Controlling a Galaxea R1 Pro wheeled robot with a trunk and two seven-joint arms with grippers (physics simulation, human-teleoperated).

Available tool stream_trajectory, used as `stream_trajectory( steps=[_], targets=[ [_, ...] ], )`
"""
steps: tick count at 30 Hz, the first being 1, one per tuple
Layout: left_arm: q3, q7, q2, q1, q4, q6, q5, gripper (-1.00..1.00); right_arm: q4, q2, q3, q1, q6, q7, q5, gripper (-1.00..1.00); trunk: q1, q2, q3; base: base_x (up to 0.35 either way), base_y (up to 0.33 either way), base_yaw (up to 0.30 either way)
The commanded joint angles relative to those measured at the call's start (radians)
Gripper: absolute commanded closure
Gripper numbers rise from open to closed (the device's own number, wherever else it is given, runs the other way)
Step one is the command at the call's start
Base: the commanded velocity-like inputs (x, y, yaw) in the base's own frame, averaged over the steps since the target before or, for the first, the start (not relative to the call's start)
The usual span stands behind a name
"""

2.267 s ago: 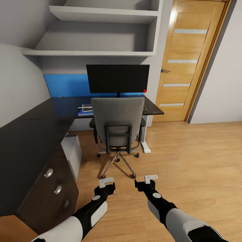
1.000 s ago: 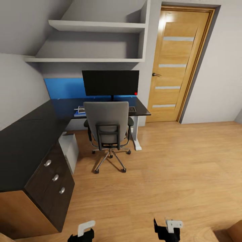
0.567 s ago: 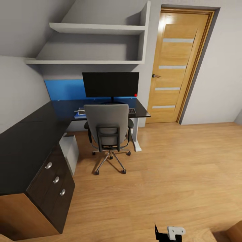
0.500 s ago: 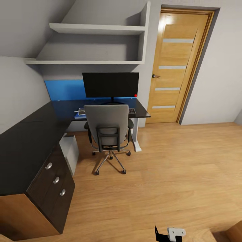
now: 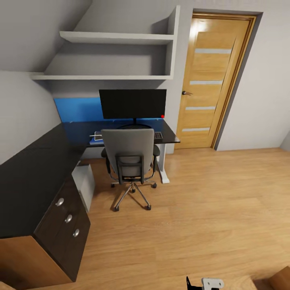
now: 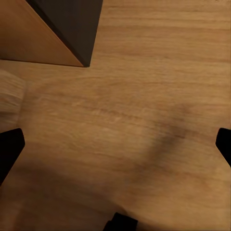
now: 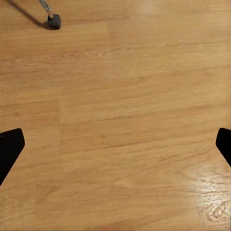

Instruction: In the bedroom, organize the workspace by keeping the computer under the desk, ensuring the monitor is on the desk, placing the keyboard on the desk next to the monitor, placing the mouse on the desk next to the keyboard, moving the folder from the swivel chair onto the desk next to the mouse, stacking the notebook on top of the folder with the pen on top of the notebook, and positioning the swivel chair next to the desk.

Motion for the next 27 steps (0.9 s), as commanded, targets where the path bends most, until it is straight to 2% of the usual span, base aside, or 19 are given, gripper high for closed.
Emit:
stream_trajectory(
  steps=[1,27],
  targets=[
    [-0.008,0.005,0.0,0.0,0.0,-0.001,0.005,-1.0,0.002,0.0,0.009,-0.001,-0.004,-0.005,-0.006,-1.0,-0.004,0.007,0.002,0.0,0.0,0.0],
    [-0.009,-0.003,0.0,0.0,0.0,0.014,0.005,-1.0,0.003,0.0,0.009,-0.001,-0.004,-0.004,-0.006,-1.0,-0.104,0.189,0.084,0.0,0.0,0.0]
  ],
)
